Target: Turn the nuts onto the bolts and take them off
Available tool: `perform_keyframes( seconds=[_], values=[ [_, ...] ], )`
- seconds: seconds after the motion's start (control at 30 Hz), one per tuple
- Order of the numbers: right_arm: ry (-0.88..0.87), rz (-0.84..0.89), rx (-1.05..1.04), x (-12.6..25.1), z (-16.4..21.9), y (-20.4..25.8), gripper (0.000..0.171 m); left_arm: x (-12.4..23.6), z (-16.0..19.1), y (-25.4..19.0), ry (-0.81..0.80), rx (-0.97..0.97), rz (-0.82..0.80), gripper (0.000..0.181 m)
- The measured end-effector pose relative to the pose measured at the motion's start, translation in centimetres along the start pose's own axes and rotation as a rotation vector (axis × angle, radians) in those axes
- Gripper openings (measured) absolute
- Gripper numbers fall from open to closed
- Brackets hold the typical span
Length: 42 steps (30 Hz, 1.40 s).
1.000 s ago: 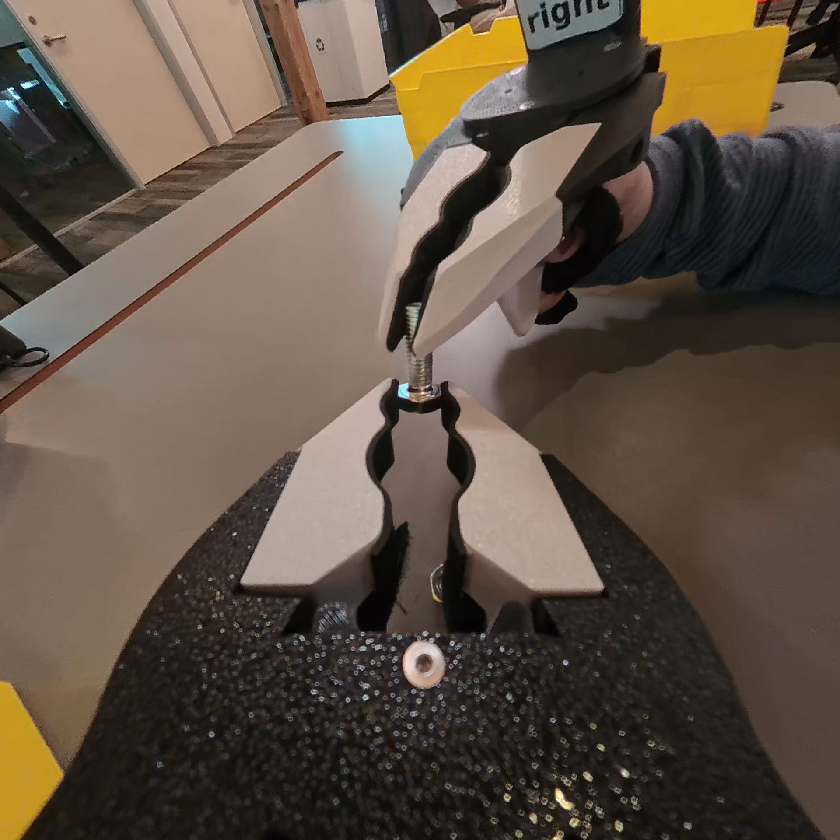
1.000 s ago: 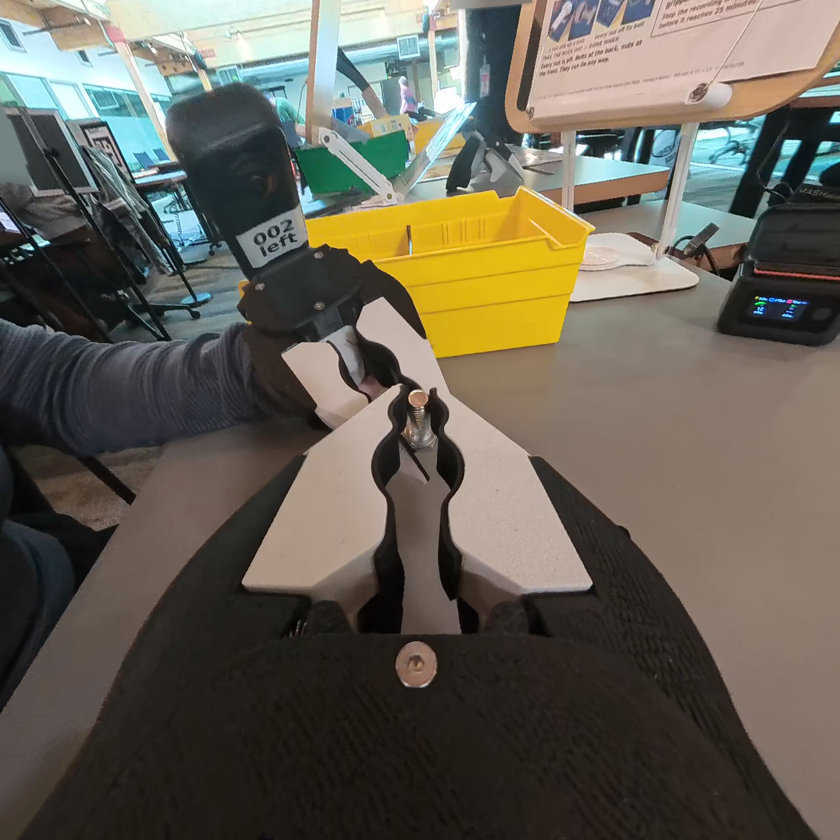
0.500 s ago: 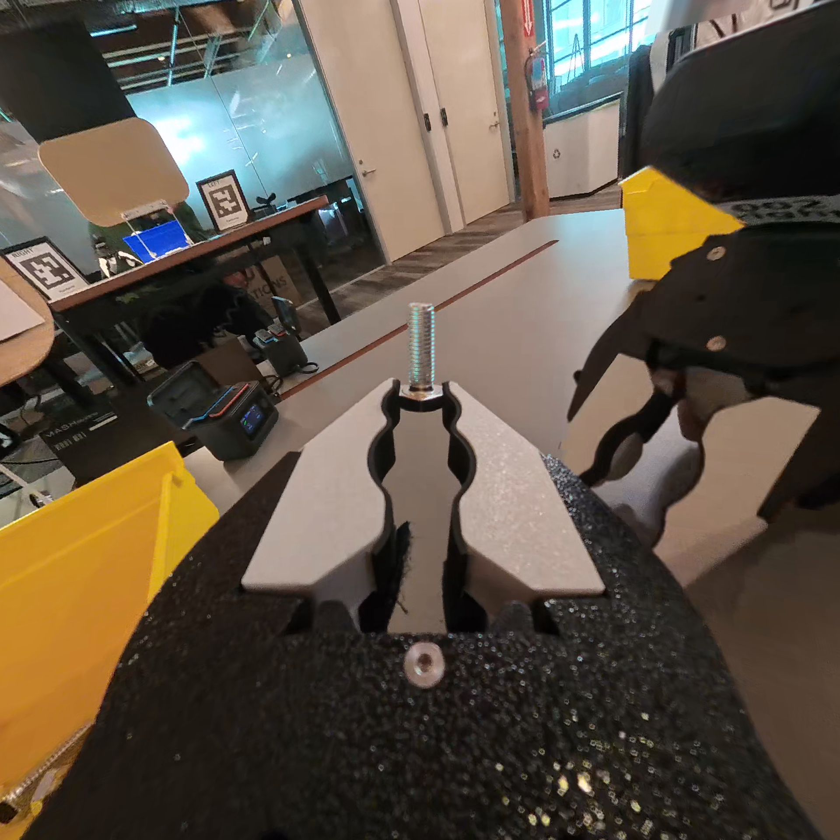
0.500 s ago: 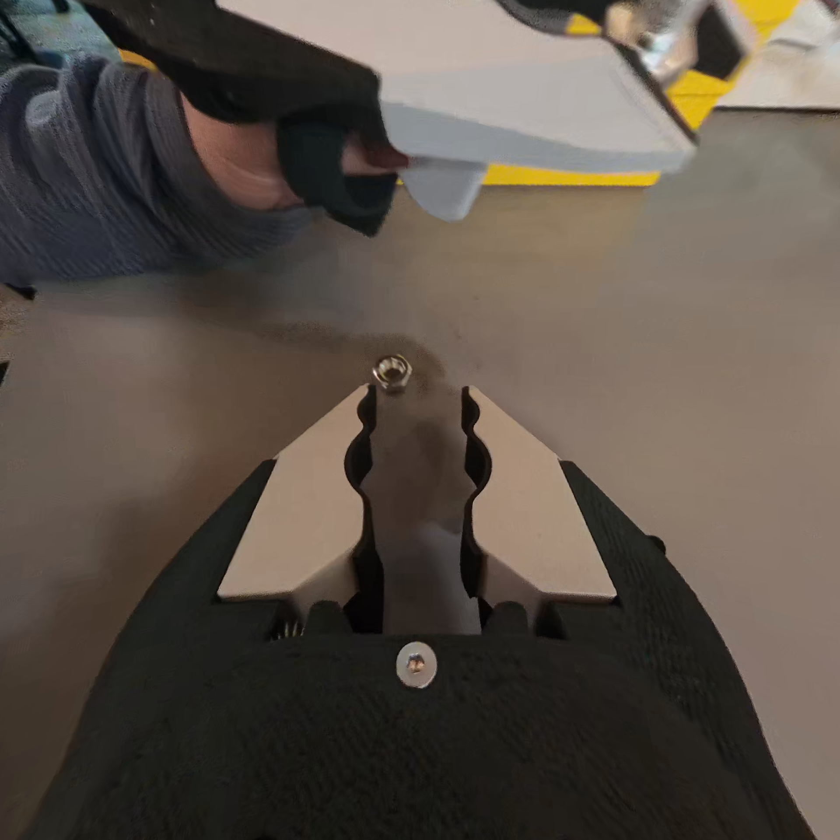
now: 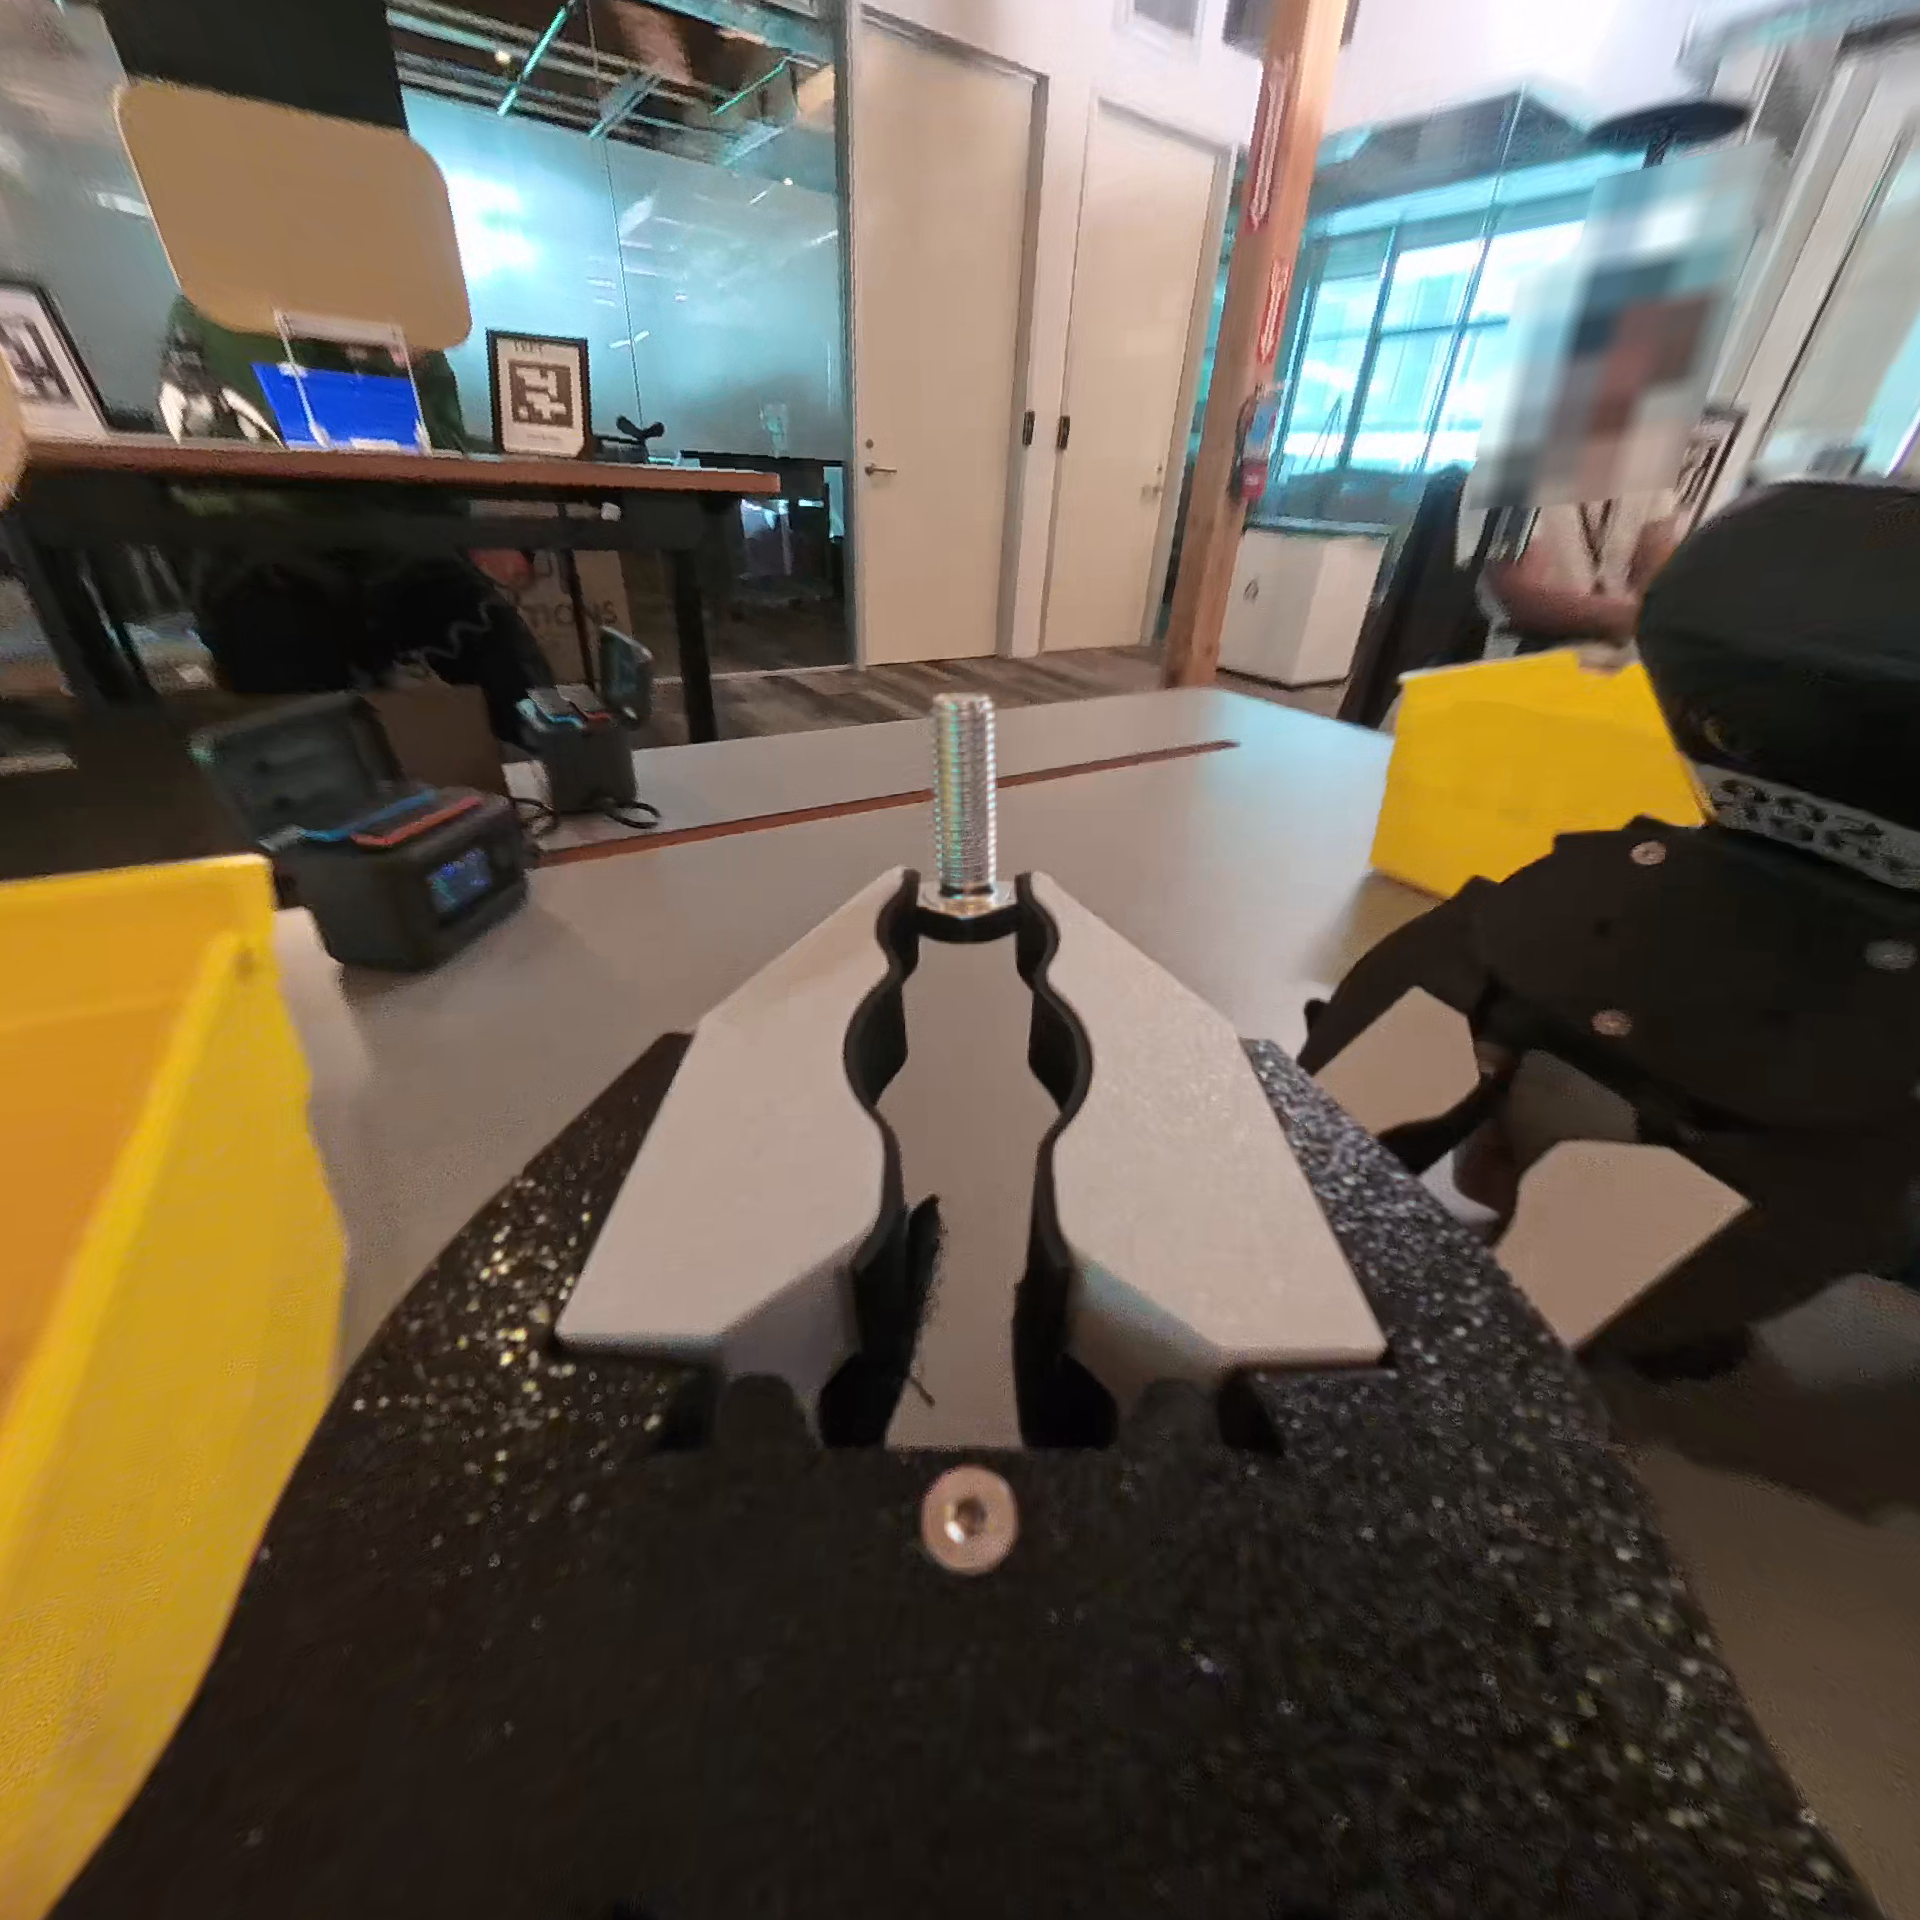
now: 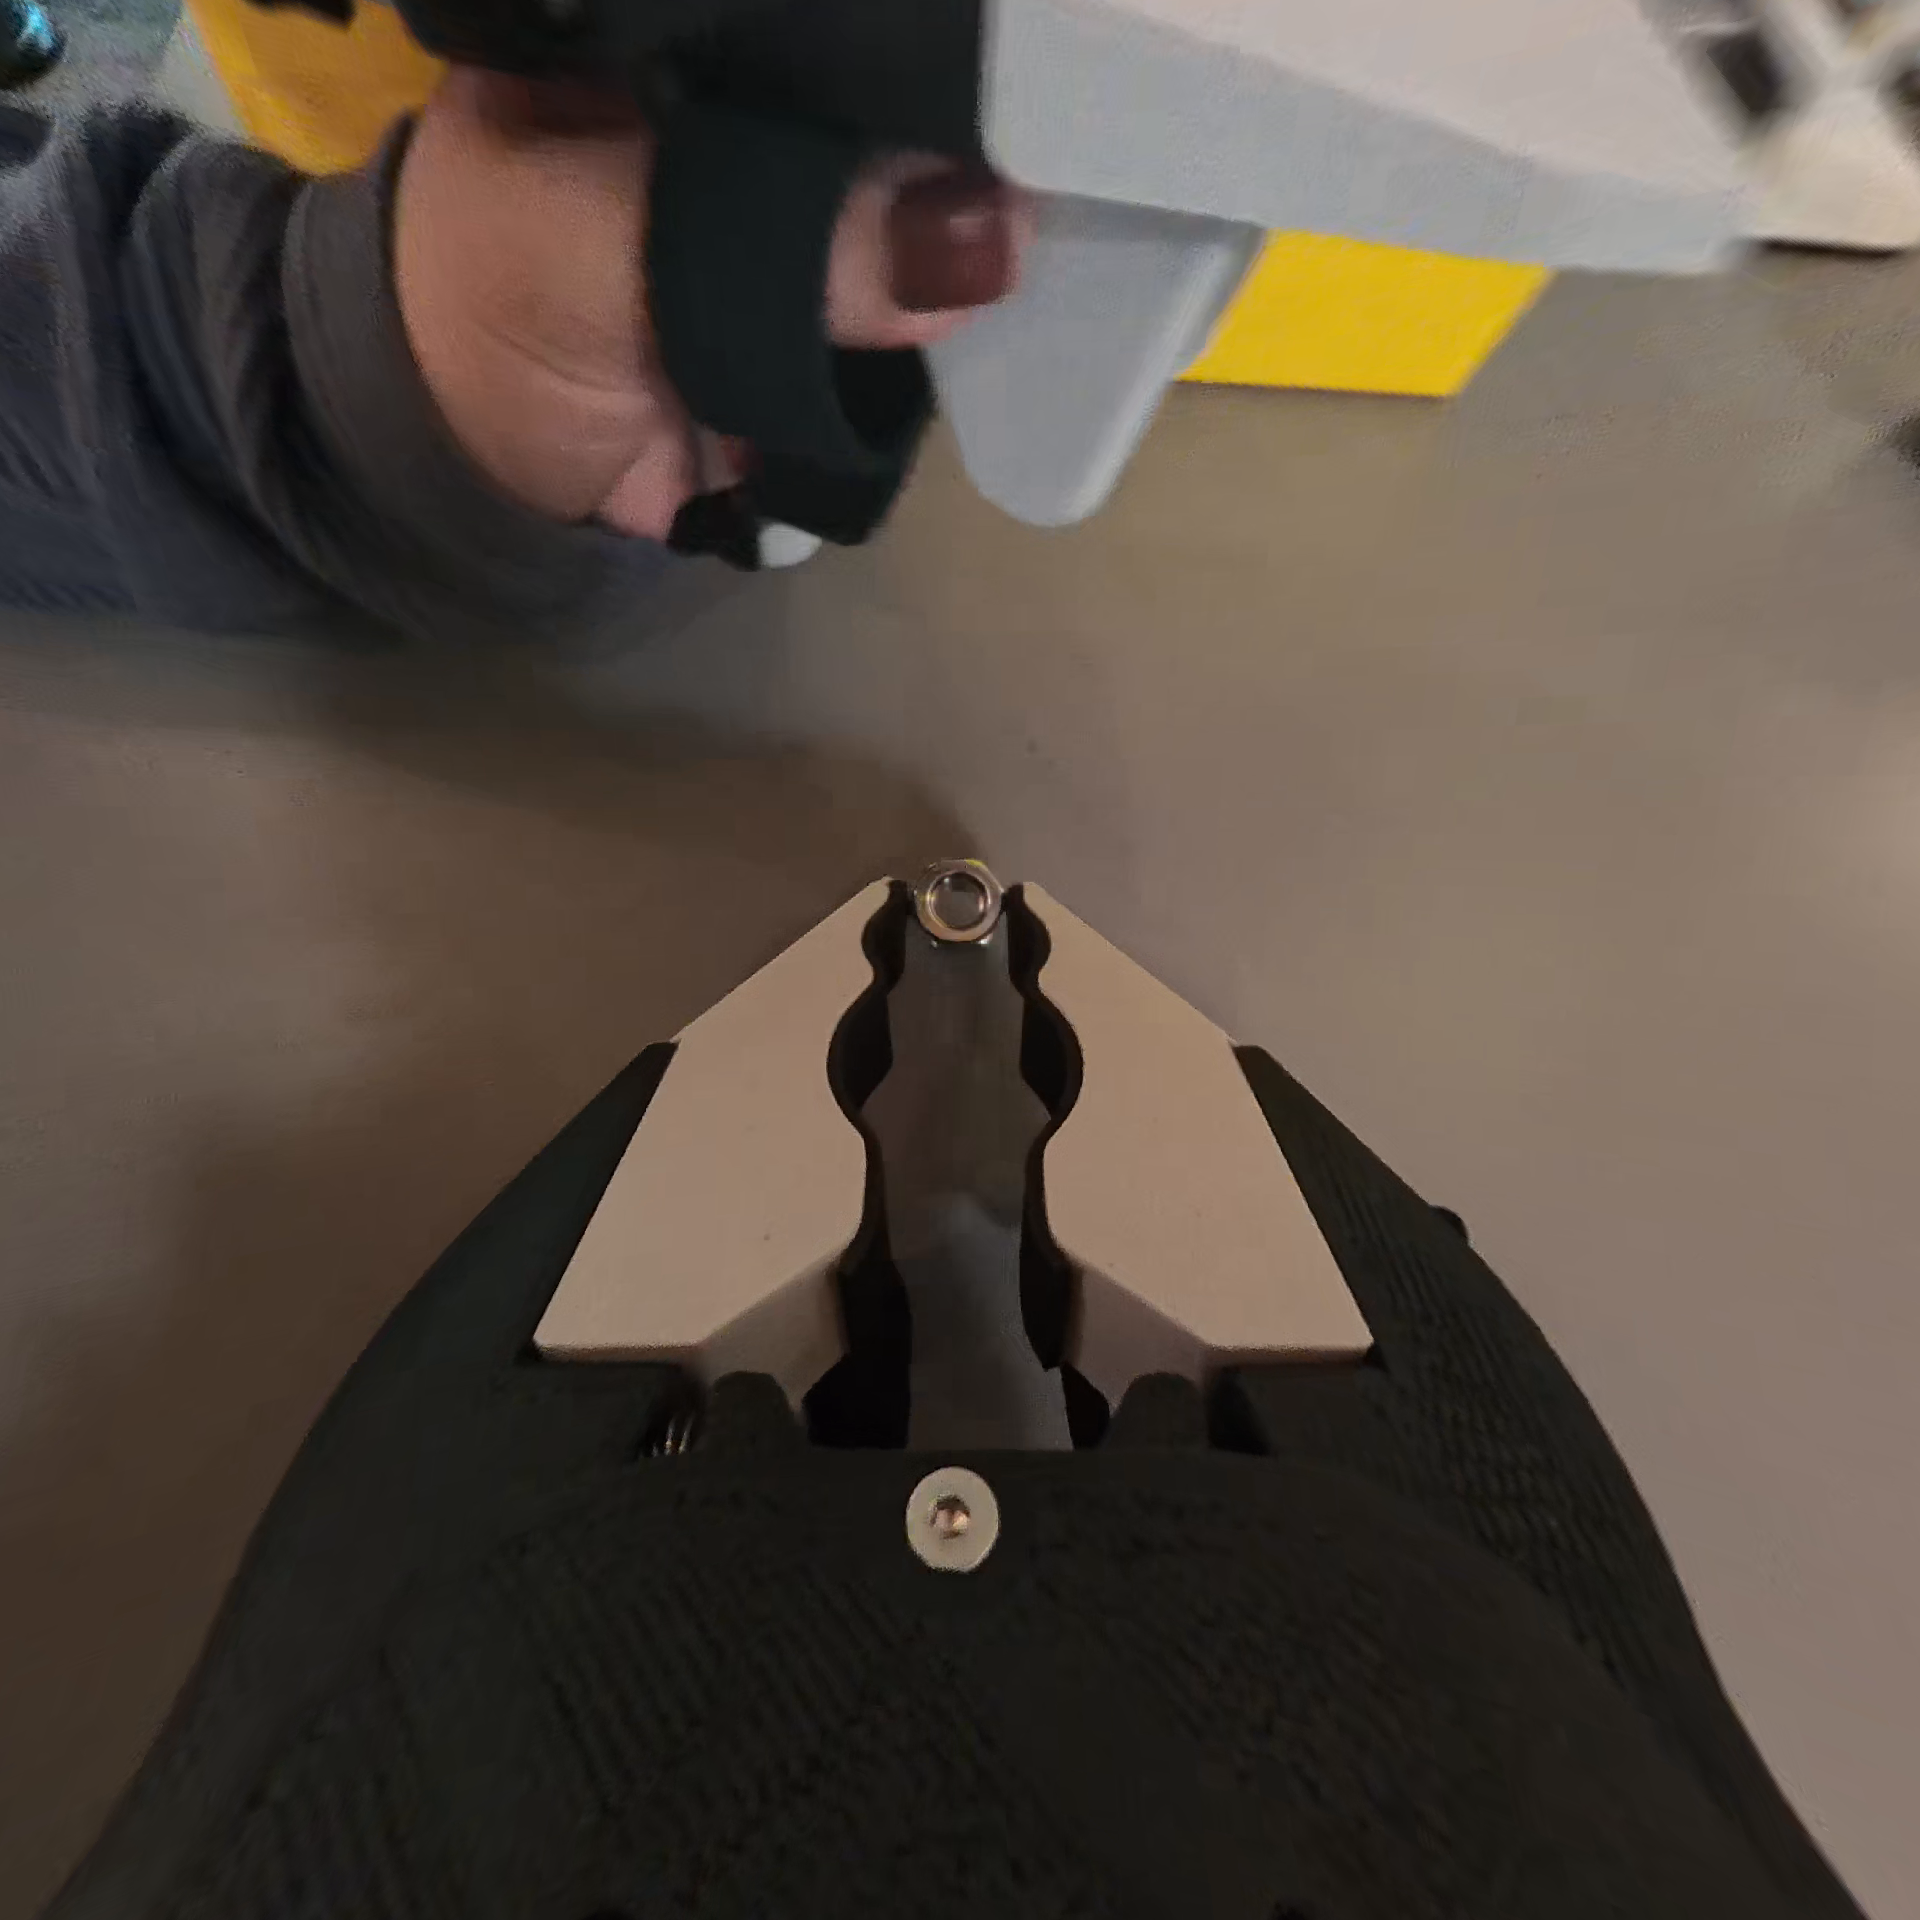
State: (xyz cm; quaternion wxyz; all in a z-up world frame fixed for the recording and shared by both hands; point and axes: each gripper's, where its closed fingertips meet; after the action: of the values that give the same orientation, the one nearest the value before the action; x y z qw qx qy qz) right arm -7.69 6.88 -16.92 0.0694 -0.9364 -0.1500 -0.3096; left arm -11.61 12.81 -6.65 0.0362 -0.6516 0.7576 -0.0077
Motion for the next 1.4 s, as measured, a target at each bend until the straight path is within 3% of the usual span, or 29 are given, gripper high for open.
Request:
perform_keyframes(
  seconds=[0.03,0.17,0.27,0.4,0.67,1.0,1.4],
  values=[
    [-0.018,0.034,-0.025,1.2,0.4,-1.0,0.018,-0.4,0.1,-0.2,-0.006,0.021,0.003,0.016],
    [-0.095,0.228,-0.113,7.1,1.3,-5.8,0.017,-2.2,1.4,-2.8,0.023,-0.121,0.091,0.016],
    [-0.198,0.322,-0.098,11.9,-0.7,-7.7,0.017,-3.5,1.9,-5.7,0.029,-0.146,0.24,0.016],
    [-0.208,0.237,-0.061,15.0,-4.0,-7.9,0.017,-5.1,2.8,-8.1,0.065,-0.159,0.395,0.015],
    [-0.089,0.056,-0.012,14.4,-5.3,-5.5,0.017,-3.9,2.4,-10.8,0.035,-0.106,0.644,0.016],
    [-0.081,-0.036,-0.034,13.3,-5.1,-4.9,0.018,-3.8,2.7,-11.1,0.055,-0.112,0.67,0.016],
    [0.022,0.041,-0.095,13.3,-4.9,-4.4,0.018,-3.7,2.7,-11.2,0.051,-0.118,0.678,0.016]
  ],
)
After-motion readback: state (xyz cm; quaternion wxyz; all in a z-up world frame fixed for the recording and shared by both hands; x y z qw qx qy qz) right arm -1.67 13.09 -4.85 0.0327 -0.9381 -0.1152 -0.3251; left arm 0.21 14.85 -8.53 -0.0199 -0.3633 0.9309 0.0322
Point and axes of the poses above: each gripper's, where its closed fingertips meet, x back along the fingers, z out of its underside, y = z × x across the jaws, and after that the axes turned 3 degrees about -z, right-handed
